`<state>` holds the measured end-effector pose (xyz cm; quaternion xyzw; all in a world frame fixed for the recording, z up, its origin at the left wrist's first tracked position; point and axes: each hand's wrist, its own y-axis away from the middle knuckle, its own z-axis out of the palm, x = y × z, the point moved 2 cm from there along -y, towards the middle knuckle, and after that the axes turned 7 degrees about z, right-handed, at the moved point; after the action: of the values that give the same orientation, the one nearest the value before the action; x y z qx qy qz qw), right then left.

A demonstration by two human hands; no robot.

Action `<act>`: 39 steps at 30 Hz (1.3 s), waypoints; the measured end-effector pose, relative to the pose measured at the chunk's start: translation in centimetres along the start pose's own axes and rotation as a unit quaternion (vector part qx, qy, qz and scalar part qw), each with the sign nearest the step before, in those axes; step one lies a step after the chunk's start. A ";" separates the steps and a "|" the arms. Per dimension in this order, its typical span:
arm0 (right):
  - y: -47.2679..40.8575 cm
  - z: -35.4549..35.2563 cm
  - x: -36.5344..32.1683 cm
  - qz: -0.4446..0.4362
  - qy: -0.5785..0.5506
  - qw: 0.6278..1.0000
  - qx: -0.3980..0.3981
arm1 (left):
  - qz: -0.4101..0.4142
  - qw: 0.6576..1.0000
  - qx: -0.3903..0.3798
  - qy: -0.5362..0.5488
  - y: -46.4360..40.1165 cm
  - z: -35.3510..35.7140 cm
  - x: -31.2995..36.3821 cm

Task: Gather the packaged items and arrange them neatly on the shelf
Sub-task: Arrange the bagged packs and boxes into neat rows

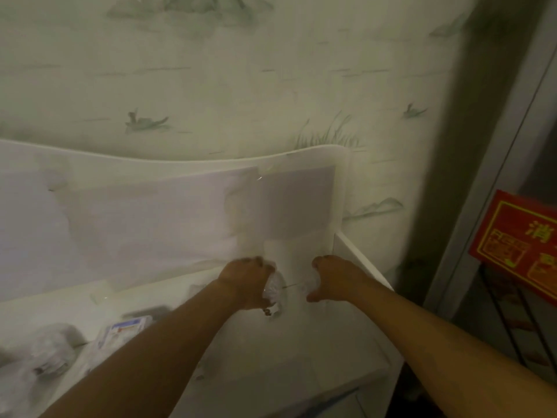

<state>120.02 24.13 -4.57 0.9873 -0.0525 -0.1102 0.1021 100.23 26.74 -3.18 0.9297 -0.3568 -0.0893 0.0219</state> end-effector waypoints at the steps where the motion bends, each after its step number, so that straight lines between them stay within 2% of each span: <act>1: -0.3 -0.2 0.2 0.003 -0.014 1.000 0.005 | 0.003 1.000 0.001 -0.004 -0.4 0.2 0.3; 7: -1.7 0.0 0.9 -0.012 -0.036 0.998 0.046 | -0.013 0.999 0.032 -0.020 -1.8 0.7 0.8; 14: -2.6 0.6 1.5 -0.022 -0.034 0.998 0.046 | -0.007 0.996 0.072 -0.046 -2.2 -0.1 2.2; 18: -2.9 0.7 1.7 -0.020 -0.007 0.998 0.052 | -0.002 0.995 0.067 -0.068 -2.3 -0.1 2.3; 24: -2.5 0.8 1.5 -0.017 0.012 0.999 0.049 | -0.030 0.997 0.067 0.005 -0.9 0.2 1.5; 27: -1.5 -0.4 0.3 -0.046 0.007 0.993 0.106 | -0.050 0.995 0.075 0.032 1.0 -0.6 -0.4; 32: 1.1 -2.7 -5.1 -0.128 -0.049 0.982 0.131 | -0.045 0.998 0.024 0.043 5.5 -1.2 -4.7; 36: 3.0 -1.0 -10.8 -0.185 -0.050 0.979 0.075 | -0.011 0.997 -0.037 0.061 8.9 -0.8 -6.7; 39: 4.2 1.6 -14.3 -0.202 -0.054 0.977 0.028 | -0.020 0.995 -0.071 0.066 10.5 0.1 -7.5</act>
<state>105.45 21.52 -2.26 0.9725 0.1396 -0.1806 0.0471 87.79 23.93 -1.03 0.9366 -0.3283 -0.0530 0.1101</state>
